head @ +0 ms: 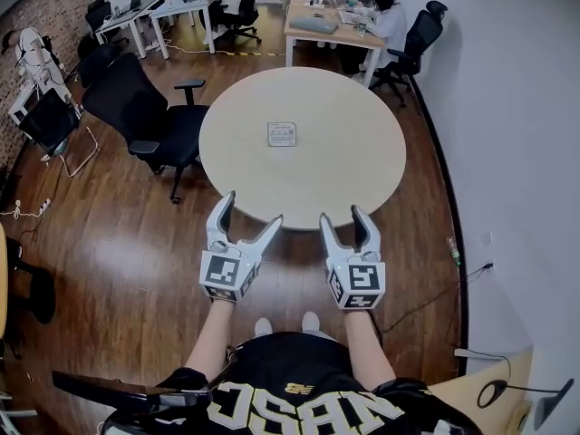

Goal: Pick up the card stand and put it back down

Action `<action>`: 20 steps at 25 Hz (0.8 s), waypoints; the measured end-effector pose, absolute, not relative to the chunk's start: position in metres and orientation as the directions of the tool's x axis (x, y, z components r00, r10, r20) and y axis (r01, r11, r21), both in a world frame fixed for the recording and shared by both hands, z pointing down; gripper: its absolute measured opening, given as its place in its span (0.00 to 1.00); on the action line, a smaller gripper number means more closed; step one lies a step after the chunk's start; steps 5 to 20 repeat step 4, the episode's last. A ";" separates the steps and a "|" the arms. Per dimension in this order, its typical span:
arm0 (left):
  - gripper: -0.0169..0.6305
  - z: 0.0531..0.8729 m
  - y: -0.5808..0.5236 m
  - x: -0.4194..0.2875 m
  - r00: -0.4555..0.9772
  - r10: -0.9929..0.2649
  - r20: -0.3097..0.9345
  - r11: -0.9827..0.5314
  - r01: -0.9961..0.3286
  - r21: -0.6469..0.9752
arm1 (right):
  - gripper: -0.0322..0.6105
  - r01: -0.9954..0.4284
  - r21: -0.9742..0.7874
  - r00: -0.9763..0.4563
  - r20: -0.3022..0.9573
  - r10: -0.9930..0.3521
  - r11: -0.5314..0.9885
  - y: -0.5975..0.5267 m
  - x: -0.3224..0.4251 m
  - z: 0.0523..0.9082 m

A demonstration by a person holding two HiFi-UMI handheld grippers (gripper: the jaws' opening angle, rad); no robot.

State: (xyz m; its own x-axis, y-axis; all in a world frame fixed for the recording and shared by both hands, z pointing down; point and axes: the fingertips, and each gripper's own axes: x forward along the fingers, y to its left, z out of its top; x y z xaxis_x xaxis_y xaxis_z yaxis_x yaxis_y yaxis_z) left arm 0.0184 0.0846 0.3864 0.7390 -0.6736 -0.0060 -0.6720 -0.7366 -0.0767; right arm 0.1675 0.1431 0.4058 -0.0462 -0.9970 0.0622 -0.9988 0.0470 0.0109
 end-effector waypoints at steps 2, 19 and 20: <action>0.73 0.389 0.086 0.022 0.738 -0.675 -0.005 -0.736 -0.674 -0.068 | 0.46 -0.999 0.011 -0.044 0.062 -0.997 0.044 0.143 0.171 0.407; 0.73 0.391 0.087 0.024 0.737 -0.676 -0.003 -0.735 -0.675 -0.062 | 0.46 -0.999 0.010 -0.040 0.063 -0.997 0.041 0.144 0.172 0.406; 0.73 0.391 0.087 0.024 0.737 -0.676 -0.003 -0.735 -0.675 -0.062 | 0.46 -0.999 0.010 -0.040 0.063 -0.997 0.041 0.144 0.172 0.406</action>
